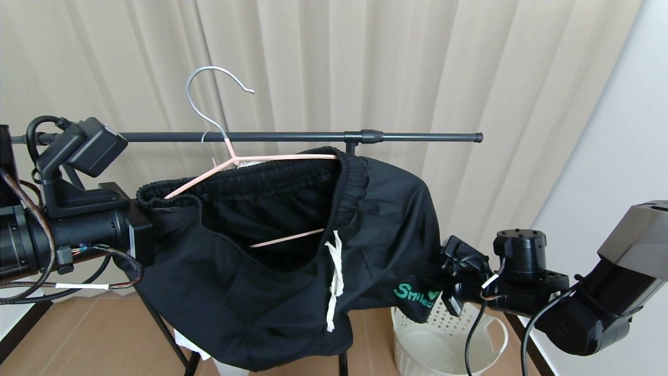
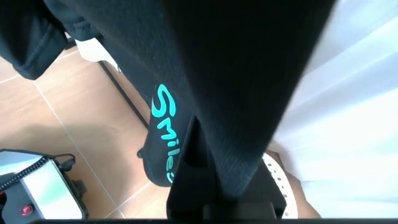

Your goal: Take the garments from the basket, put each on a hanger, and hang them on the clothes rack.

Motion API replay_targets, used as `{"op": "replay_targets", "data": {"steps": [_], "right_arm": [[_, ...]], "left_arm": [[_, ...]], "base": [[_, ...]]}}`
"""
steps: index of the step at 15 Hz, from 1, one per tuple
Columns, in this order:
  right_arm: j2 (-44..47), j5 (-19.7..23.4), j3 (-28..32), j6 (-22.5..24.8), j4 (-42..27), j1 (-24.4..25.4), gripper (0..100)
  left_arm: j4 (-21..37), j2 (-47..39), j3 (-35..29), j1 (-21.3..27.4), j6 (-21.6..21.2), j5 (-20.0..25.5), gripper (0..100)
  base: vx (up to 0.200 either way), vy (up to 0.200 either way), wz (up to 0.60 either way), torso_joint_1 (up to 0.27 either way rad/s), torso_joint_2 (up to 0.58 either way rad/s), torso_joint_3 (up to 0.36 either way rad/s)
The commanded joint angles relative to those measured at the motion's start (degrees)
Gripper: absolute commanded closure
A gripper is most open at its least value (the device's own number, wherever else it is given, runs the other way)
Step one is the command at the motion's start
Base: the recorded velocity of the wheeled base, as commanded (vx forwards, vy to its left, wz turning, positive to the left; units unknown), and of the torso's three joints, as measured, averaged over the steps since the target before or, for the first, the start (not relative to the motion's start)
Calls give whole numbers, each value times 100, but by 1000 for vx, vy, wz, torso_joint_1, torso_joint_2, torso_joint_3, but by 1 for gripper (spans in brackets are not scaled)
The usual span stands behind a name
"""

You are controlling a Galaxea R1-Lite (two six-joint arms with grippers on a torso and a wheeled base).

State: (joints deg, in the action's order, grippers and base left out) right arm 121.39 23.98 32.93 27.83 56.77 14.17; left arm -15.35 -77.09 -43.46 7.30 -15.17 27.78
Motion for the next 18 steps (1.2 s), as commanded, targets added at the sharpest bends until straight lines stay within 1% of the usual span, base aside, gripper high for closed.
{"op": "replay_targets", "data": {"steps": [1,4,5,8,13,14,16,17,18], "right_arm": [[60,-34,12,3,9,7,100],[33,-7,-50,144,45,7,100],[-10,2,-50,144,36,7,0],[-134,37,-58,144,45,-10,0],[-766,37,-137,91,36,34,0],[-881,28,-137,-23,36,86,0],[-1188,2,-120,-516,45,280,0],[-1355,-34,-111,-744,45,385,0],[-1478,-69,-111,-850,36,464,0]], "left_arm": [[-3,-16,13,-1,5,-1,100],[-3,-25,31,-1,5,-1,100],[-3,-25,31,-1,14,-1,100],[-3,-25,92,-53,14,-10,100],[5,-113,312,-537,14,-54,100],[5,-157,329,-642,14,-62,100],[5,-359,338,-765,14,-150,100],[-3,-517,312,-774,14,-432,100],[-12,-623,250,-765,22,-678,100]], "base": [[0,0,0,0,0,0],[0,0,0,0,0,0],[0,0,0,0,0,0],[0,0,0,0,0,0],[0,0,0,0,0,0],[0,0,0,0,0,0],[0,0,0,0,0,0],[0,0,0,0,0,0],[0,0,0,0,0,0]]}}
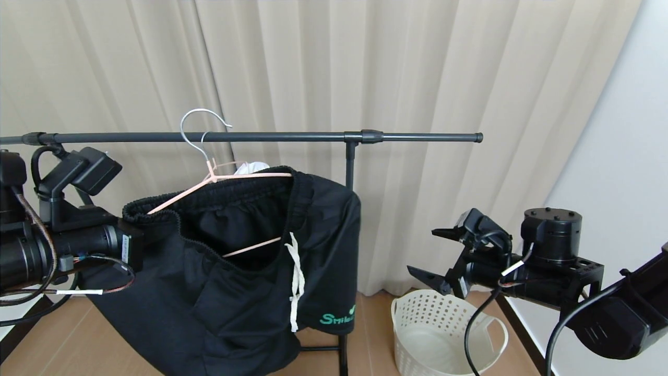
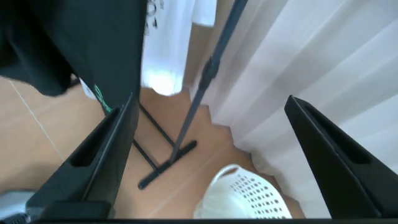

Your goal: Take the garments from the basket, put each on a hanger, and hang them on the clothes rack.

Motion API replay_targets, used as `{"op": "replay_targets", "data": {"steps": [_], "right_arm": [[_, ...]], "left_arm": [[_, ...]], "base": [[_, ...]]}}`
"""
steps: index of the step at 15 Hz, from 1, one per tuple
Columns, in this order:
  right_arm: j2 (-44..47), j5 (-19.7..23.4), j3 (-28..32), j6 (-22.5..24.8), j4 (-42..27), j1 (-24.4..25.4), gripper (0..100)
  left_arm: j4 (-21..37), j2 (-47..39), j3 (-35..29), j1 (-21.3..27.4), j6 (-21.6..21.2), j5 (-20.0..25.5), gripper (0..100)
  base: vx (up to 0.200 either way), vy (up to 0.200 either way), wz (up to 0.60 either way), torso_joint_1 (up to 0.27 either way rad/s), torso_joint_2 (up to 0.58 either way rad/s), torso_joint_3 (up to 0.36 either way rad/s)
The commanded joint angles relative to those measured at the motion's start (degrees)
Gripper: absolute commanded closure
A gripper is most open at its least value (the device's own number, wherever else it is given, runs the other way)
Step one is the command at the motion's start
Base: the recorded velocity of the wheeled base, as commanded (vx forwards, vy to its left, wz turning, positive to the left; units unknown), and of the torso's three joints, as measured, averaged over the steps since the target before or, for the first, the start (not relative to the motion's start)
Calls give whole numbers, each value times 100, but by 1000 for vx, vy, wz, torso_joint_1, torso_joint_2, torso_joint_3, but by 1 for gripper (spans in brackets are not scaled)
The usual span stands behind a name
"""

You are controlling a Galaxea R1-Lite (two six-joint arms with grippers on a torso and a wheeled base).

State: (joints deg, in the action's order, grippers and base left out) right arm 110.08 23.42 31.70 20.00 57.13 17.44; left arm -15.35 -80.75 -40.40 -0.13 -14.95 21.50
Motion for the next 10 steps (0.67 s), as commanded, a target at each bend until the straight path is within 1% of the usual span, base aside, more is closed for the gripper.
{"op": "replay_targets", "data": {"steps": [1,2,3,4,6,7,8,9,10], "right_arm": [[-417,-101,12,-128,0,207,0],[-567,-303,12,-234,0,347,0],[-637,-382,-5,-269,0,435,0],[-663,-399,-14,-269,0,444,0],[-663,-399,-5,-260,-8,453,0],[-663,-408,-5,-269,-8,444,0],[-672,-417,3,-269,-8,453,0],[-672,-443,3,-269,-8,453,0],[-672,-452,3,-269,0,453,0]], "left_arm": [[-3,-354,-108,-22,9,-217,100],[-3,-494,-223,-4,123,-410,100],[14,-591,-328,31,290,-542,100],[23,-679,-399,84,396,-691,100],[32,-925,-574,295,642,-1184,100],[32,-1022,-645,374,730,-1351,100],[41,-1233,-812,567,914,-1676,100],[41,-1417,-961,708,1038,-1852,100],[41,-1549,-1058,787,1125,-1913,100]], "base": [[0,0,0,0,0,0],[0,0,0,0,0,0],[0,0,0,0,0,0],[0,0,0,0,0,0],[0,0,0,0,0,0],[0,0,0,0,0,0],[0,0,0,0,0,0],[0,0,0,0,0,0],[0,0,0,0,0,0]]}}
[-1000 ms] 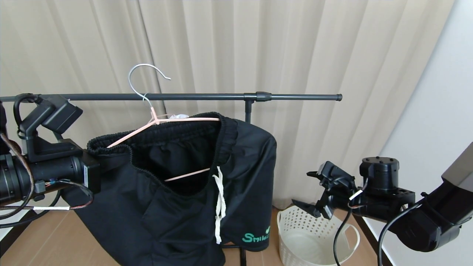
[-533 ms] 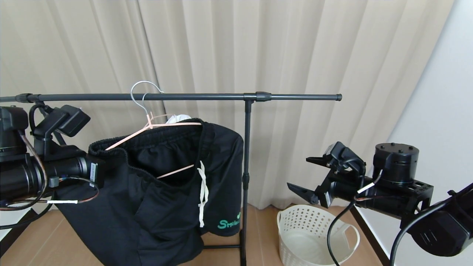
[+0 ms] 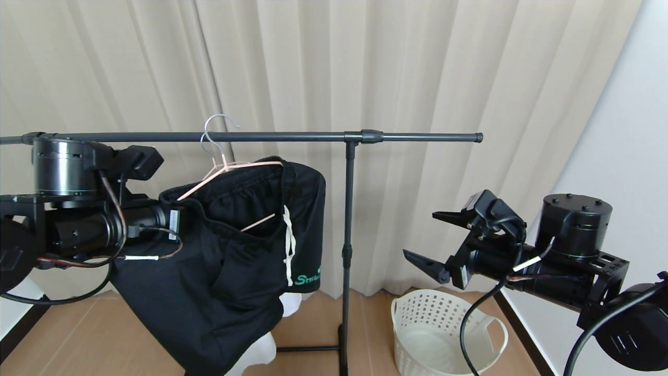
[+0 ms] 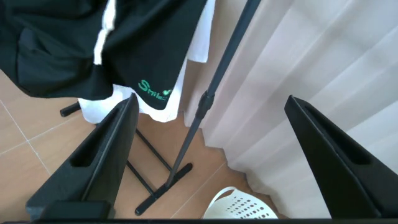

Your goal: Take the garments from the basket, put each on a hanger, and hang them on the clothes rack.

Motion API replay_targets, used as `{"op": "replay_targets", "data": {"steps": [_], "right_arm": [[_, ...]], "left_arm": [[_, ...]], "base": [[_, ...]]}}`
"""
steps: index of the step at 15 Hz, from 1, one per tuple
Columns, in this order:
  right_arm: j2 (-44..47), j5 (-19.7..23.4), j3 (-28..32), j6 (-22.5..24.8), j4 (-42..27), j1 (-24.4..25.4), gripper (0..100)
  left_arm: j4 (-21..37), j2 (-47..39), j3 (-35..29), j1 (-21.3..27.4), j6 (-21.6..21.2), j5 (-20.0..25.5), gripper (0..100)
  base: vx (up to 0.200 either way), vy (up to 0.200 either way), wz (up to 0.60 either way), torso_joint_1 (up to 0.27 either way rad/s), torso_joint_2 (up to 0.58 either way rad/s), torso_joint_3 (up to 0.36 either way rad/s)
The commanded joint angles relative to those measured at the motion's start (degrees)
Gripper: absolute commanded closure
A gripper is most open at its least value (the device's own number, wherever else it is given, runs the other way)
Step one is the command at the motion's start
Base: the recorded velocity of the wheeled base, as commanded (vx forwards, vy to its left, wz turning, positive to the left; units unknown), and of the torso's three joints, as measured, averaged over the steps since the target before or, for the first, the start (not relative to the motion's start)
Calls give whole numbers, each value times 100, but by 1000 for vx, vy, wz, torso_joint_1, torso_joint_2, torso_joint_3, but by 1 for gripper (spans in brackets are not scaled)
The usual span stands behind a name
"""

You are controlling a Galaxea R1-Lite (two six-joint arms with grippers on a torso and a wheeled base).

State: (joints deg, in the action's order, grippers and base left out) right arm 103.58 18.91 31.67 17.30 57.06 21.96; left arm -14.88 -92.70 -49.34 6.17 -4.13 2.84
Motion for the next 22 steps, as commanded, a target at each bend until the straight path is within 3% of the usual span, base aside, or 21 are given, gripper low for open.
{"op": "replay_targets", "data": {"steps": [1,5,12,22], "right_arm": [[-22,-1,6,2,-2,2,0],[-5,-1,15,2,-2,2,0],[13,-10,23,2,-2,-7,0],[57,-10,23,2,6,-7,0]], "left_arm": [[12,-583,-393,315,246,-108,100],[495,-1444,-1509,631,923,-521,100],[495,-2358,-2581,649,1222,-548,100],[469,-2929,-3012,649,1389,-671,100]], "base": [[0,0,0,0,0,0],[0,0,0,0,0,0],[0,0,0,0,0,0],[0,0,0,0,0,0]]}}
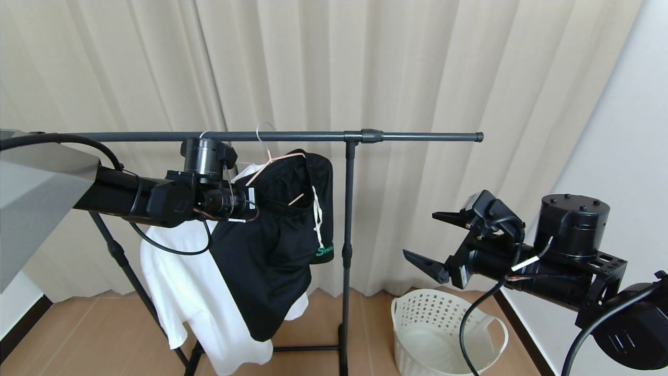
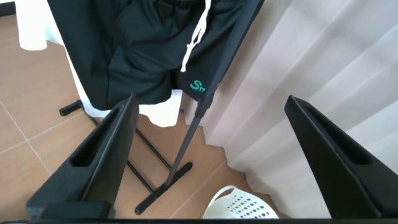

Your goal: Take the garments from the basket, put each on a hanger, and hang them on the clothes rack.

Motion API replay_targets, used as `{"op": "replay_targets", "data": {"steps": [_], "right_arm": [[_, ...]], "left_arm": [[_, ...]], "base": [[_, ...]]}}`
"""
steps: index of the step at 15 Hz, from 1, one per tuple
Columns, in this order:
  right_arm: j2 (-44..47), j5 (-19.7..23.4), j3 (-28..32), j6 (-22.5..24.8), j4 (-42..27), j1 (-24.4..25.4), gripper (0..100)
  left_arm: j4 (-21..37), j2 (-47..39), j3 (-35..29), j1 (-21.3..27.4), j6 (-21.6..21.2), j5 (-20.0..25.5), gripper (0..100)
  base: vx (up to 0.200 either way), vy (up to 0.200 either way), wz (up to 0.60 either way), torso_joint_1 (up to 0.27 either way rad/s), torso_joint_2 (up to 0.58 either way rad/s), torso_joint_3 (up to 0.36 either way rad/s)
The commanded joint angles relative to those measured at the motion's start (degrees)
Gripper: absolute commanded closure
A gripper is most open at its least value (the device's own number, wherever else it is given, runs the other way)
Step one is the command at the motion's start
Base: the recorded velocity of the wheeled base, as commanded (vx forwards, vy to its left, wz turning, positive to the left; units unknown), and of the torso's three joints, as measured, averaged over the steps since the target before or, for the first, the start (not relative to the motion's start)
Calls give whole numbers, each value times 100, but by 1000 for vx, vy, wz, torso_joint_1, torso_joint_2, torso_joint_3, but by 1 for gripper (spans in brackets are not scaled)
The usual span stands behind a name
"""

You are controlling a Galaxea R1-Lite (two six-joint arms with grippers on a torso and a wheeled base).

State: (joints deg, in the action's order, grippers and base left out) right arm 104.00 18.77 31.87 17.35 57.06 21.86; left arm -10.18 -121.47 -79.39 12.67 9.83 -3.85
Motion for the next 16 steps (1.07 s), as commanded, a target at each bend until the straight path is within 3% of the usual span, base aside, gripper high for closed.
{"op": "replay_targets", "data": {"steps": [1,13,14,16], "right_arm": [[24,4,4,6,6,3,0],[24,4,4,6,6,3,0],[24,4,4,6,6,3,0],[15,4,4,-3,6,3,0]], "left_arm": [[-2,-70,-7,-1,2,-1,100],[-10,-26,46,17,2,-1,100],[-10,-26,46,17,11,-1,0],[-2,141,195,25,46,7,0]], "base": [[0,0,0,0,0,0],[0,0,0,0,0,0],[0,0,0,0,0,0],[0,0,0,0,0,0]]}}
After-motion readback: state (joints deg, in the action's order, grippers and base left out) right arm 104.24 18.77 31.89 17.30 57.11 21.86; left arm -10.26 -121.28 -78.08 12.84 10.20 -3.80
